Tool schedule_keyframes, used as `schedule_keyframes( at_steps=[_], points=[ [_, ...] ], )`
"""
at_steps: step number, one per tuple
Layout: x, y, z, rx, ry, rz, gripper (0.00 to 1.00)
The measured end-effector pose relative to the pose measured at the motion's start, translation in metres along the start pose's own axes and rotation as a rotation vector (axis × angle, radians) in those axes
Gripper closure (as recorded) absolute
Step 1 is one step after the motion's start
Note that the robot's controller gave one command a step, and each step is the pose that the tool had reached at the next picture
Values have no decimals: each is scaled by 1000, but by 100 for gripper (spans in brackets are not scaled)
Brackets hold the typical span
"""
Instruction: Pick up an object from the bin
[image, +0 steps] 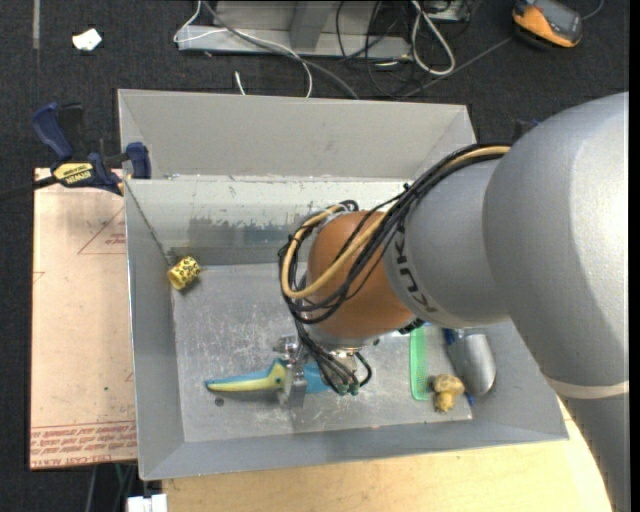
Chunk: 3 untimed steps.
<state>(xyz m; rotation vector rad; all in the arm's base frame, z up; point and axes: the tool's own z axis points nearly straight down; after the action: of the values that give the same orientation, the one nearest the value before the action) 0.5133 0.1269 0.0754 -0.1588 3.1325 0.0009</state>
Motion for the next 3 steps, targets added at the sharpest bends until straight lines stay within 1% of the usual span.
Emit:
schedule_keyframes(
  at_steps=[1, 2, 3],
  points=[
    [7, 5, -34, -2, -1, 24, 100],
    [4, 6, -42, -1, 3, 23, 100],
    [-4, 18, -96, -2, 2, -210, 100]
  ],
)
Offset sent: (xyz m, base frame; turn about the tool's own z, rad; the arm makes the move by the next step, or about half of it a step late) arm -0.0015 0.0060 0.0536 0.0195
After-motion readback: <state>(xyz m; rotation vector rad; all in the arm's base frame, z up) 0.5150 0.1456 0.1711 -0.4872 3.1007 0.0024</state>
